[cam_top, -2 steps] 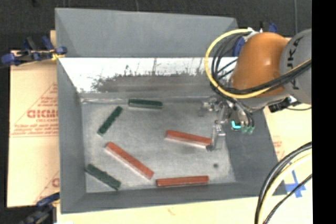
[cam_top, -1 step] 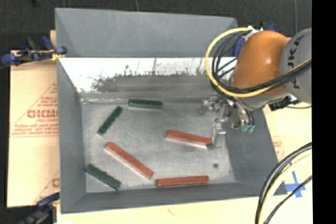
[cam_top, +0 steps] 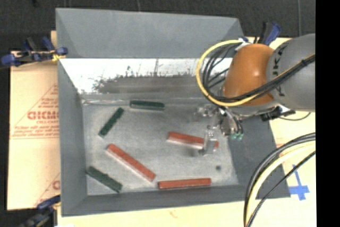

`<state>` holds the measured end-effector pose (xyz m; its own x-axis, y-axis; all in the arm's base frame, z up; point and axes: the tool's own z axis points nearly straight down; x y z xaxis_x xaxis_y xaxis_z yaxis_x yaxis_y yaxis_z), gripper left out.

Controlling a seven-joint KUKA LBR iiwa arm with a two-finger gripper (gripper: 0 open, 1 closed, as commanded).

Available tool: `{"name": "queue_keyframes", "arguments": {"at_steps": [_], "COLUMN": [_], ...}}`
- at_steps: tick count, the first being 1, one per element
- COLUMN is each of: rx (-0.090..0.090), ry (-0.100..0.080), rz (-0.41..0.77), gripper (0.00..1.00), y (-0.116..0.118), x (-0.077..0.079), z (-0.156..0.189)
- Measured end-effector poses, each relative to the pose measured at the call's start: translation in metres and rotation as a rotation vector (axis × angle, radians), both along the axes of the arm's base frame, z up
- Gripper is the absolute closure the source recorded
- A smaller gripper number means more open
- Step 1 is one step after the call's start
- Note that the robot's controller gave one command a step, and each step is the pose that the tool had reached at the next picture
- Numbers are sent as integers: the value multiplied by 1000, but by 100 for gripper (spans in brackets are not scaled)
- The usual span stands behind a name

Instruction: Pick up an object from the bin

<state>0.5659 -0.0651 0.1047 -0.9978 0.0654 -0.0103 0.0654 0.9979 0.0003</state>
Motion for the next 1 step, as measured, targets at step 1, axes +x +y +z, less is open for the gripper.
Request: {"name": "queue_keyframes", "arguments": {"at_steps": [1], "rx": [0], "ry": [5], "rz": [-21], "gripper": [0], "y": [2], "x": [-1], "z": [-46]}}
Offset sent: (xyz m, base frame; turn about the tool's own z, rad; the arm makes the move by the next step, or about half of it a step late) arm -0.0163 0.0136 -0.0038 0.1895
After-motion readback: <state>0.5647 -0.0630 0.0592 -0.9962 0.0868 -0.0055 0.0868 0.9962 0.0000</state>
